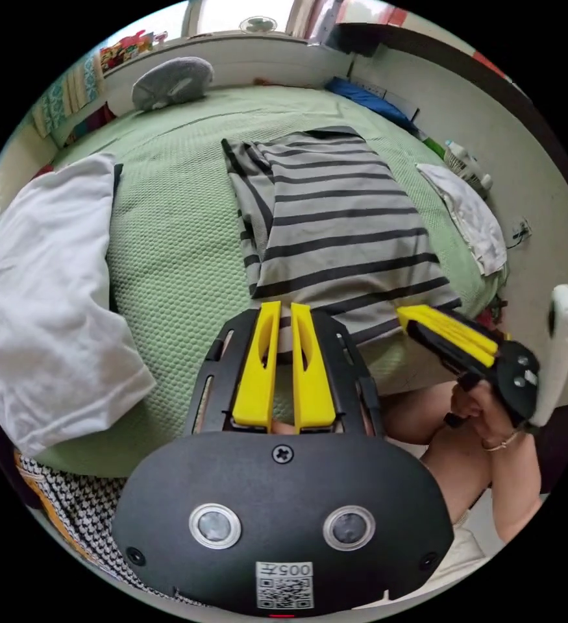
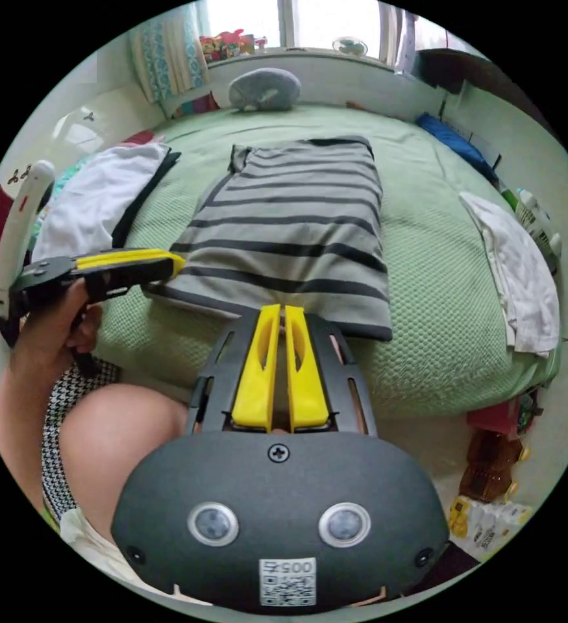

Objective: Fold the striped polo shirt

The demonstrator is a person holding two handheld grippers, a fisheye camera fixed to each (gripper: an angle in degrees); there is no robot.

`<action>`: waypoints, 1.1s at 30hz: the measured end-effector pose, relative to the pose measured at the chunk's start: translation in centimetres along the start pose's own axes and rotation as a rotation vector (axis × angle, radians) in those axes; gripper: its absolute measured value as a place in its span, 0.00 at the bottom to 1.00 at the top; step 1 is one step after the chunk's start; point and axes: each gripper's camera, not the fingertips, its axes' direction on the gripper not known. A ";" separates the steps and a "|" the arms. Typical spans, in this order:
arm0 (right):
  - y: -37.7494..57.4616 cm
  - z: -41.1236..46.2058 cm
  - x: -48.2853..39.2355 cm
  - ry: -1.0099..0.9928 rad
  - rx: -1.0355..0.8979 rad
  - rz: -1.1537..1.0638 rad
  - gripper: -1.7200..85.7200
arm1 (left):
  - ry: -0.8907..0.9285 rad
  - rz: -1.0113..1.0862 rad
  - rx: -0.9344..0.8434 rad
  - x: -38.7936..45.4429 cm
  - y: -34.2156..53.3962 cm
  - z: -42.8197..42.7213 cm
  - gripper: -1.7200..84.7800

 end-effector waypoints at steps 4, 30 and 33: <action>-0.3 -2.2 2.3 -0.135 0.011 0.021 0.05 | 0.026 0.022 0.065 -1.1 2.6 -4.5 0.07; -25.5 4.3 14.0 -0.112 0.078 0.043 0.16 | 0.206 -0.019 -0.021 -5.0 4.7 -6.0 0.17; -27.2 7.0 13.4 -0.105 0.023 0.027 0.16 | 0.255 -0.025 -0.030 -5.6 4.2 -6.1 0.15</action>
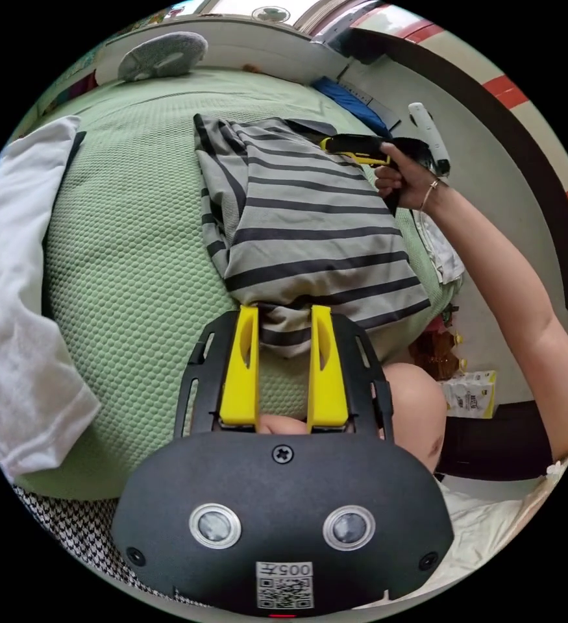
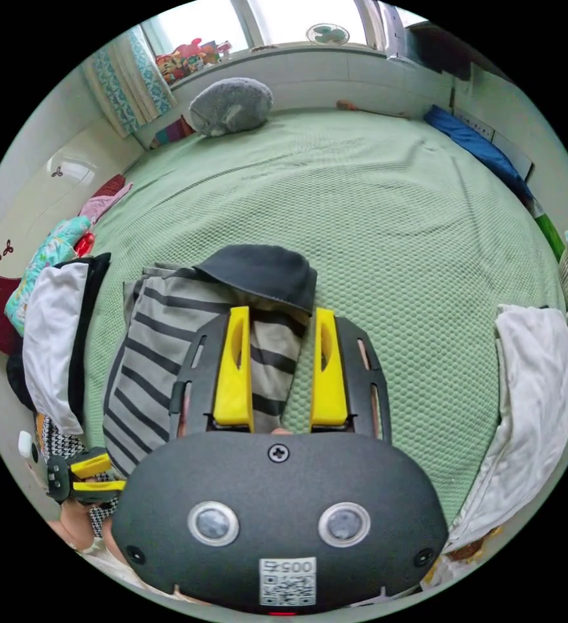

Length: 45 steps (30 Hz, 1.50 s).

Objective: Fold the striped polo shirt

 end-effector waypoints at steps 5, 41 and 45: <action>0.4 0.3 -0.3 -0.059 0.024 0.018 0.07 | 0.034 0.004 -0.002 0.3 -0.3 -0.6 0.11; 5.7 -19.0 -39.9 -0.292 0.304 -0.220 0.05 | -0.326 -0.147 0.352 -4.1 15.8 -32.9 0.10; 7.8 -13.7 -43.6 -0.391 0.108 -0.306 0.06 | -0.501 -0.284 0.205 -8.6 14.1 -27.6 0.10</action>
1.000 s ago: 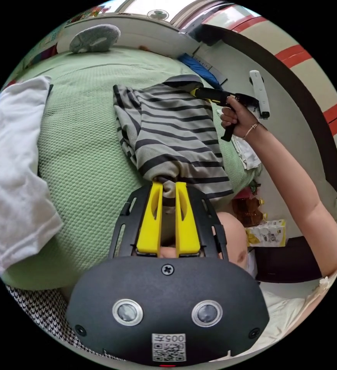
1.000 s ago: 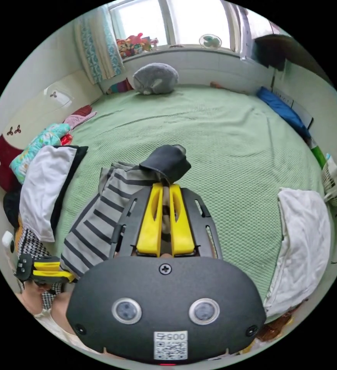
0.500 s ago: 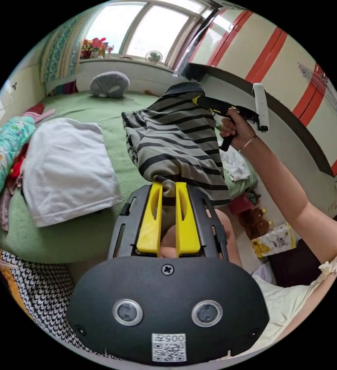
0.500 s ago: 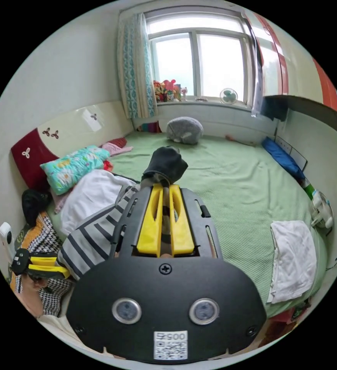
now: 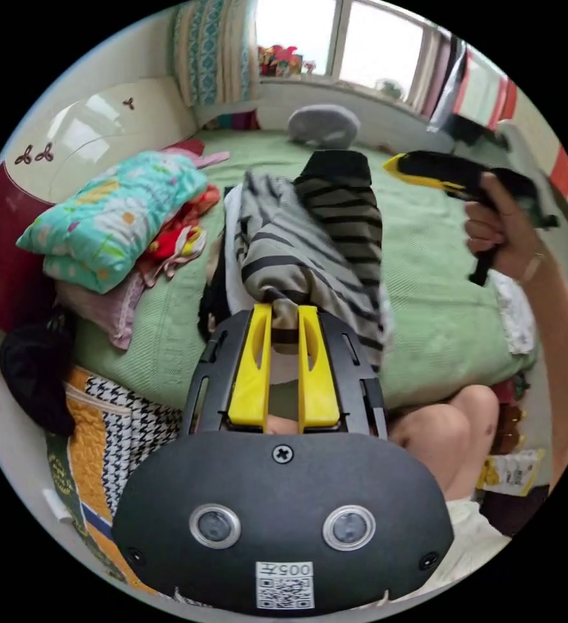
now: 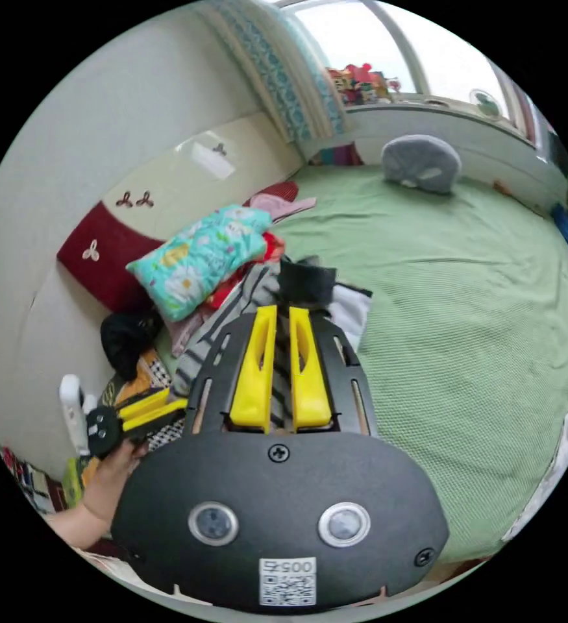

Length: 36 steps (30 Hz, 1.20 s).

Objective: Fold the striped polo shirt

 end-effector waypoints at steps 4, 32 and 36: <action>8.0 3.6 -4.9 0.059 -0.054 -0.242 0.04 | -0.009 -0.001 -0.004 0.3 0.9 2.5 0.11; 29.5 -16.5 16.3 0.488 0.142 0.290 0.12 | 0.369 0.401 0.121 25.7 3.3 7.0 0.19; 36.0 -21.0 19.8 0.588 0.255 0.529 0.12 | 0.410 0.410 0.133 34.1 -0.5 10.3 0.20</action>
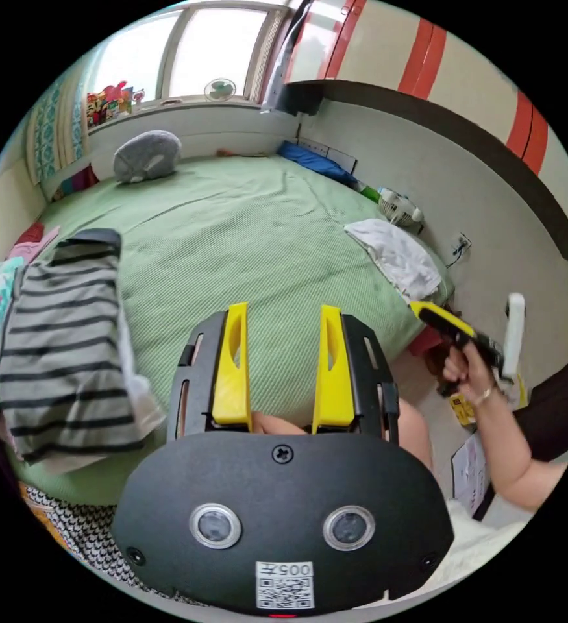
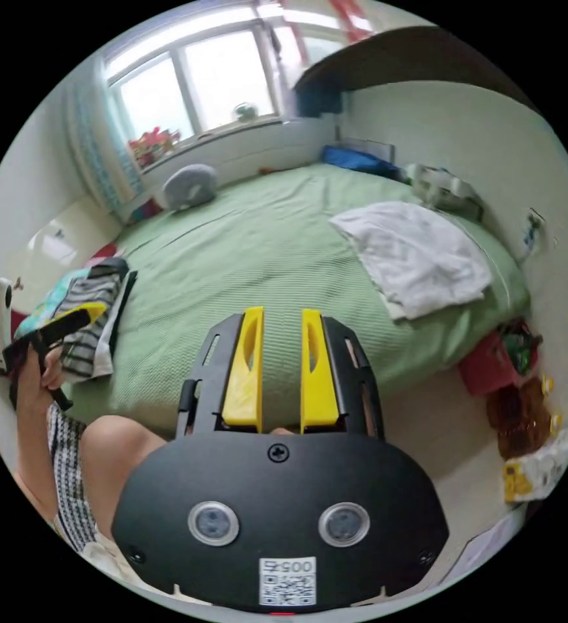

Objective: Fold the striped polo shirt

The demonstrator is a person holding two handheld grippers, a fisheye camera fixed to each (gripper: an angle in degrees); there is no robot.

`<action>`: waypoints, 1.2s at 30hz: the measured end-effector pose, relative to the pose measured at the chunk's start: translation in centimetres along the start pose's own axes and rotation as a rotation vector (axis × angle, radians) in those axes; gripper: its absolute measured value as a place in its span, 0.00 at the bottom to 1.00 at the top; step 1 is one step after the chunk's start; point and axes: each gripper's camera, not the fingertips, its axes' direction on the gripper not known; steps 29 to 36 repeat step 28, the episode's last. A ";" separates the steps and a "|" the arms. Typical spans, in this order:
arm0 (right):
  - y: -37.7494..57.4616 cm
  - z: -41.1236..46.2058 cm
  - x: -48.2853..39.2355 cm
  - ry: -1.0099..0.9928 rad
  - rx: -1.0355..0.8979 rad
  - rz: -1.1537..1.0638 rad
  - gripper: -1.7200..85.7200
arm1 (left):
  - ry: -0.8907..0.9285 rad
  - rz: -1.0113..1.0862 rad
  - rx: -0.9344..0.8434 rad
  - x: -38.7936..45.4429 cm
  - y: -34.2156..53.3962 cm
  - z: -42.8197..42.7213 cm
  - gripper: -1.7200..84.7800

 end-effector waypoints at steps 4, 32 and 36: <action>1.0 0.3 2.9 0.138 0.055 0.131 0.12 | 0.084 -0.013 0.021 3.5 -5.5 6.9 0.21; -14.0 15.1 9.2 0.431 0.199 0.267 0.12 | 0.159 0.243 -0.201 9.2 -11.8 32.1 0.22; -14.0 15.1 9.2 0.431 0.199 0.267 0.12 | 0.159 0.243 -0.201 9.2 -11.8 32.1 0.22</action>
